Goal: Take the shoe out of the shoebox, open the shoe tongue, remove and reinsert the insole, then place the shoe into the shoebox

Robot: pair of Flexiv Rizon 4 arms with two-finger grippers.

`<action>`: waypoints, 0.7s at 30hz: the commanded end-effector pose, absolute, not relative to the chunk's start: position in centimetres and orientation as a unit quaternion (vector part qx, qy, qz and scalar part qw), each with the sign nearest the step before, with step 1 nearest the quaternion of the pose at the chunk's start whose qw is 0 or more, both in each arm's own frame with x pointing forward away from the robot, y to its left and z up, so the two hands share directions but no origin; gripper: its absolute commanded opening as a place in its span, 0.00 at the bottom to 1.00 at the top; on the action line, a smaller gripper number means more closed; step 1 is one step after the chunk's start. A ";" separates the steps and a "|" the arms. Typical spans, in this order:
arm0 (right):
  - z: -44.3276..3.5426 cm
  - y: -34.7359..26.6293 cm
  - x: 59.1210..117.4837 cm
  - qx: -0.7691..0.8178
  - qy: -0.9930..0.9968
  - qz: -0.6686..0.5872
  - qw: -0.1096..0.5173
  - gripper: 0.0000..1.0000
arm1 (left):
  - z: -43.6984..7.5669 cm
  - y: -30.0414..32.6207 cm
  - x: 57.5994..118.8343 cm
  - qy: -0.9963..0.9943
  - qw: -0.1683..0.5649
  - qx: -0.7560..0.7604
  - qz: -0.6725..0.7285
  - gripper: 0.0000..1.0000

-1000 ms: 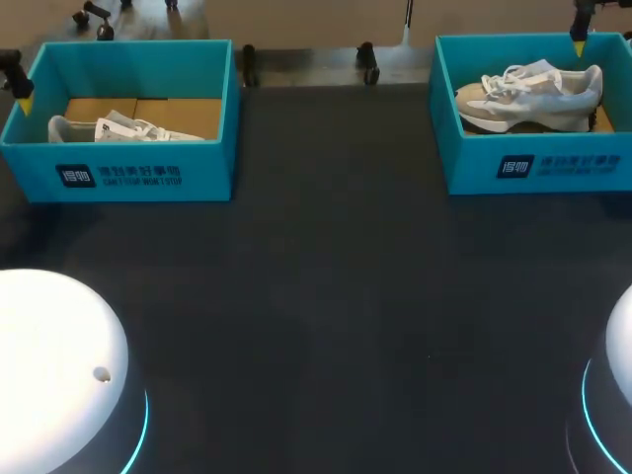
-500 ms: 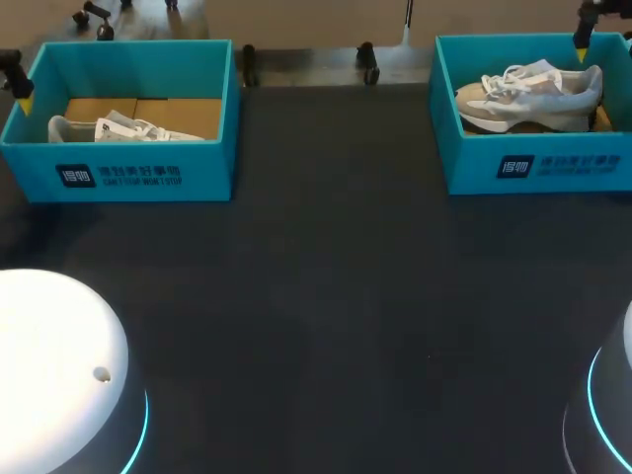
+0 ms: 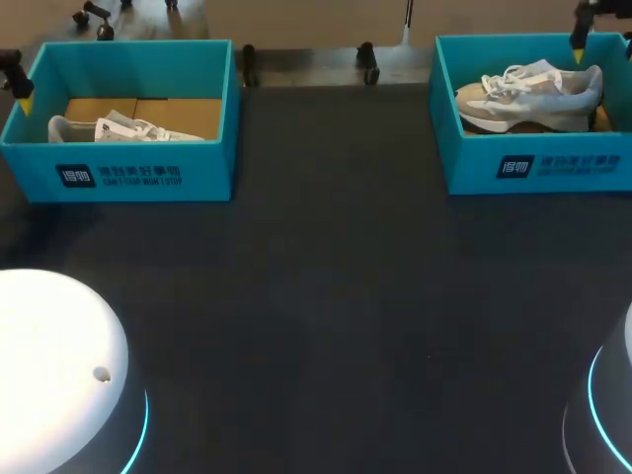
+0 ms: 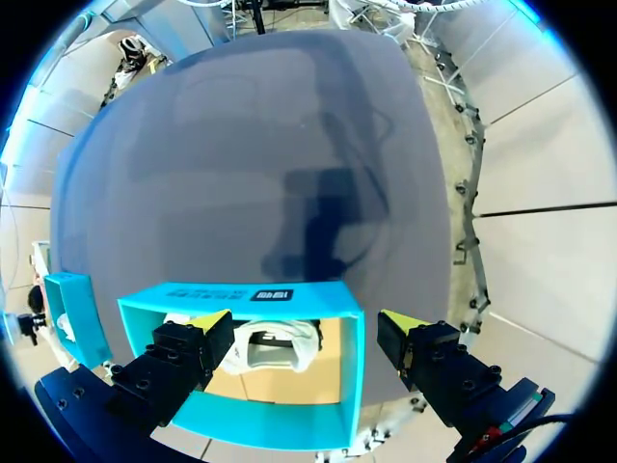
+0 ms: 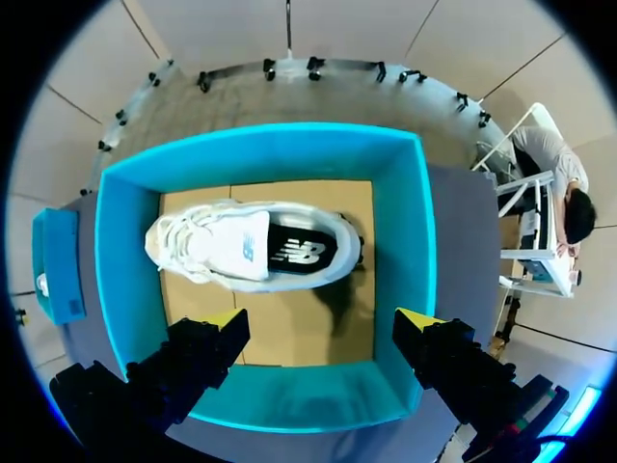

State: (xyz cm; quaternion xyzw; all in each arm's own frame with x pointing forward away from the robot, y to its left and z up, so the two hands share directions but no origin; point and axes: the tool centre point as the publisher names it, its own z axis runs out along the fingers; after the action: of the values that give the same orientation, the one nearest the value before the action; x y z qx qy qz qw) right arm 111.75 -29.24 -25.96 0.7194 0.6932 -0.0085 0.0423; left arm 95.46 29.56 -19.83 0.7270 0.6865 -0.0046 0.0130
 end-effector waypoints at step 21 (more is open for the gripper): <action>-30.6 -30.9 114.8 0.729 0.681 -0.034 0.054 0.89 | -19.8 29.6 95.4 0.686 0.014 0.727 -0.003 1.00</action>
State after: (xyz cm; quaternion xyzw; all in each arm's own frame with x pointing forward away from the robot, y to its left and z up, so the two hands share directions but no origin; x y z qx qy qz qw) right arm 113.93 -30.74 -29.88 0.7288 0.6814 -0.0316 0.0596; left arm 95.47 29.56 -19.83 0.7271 0.6864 -0.0046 0.0130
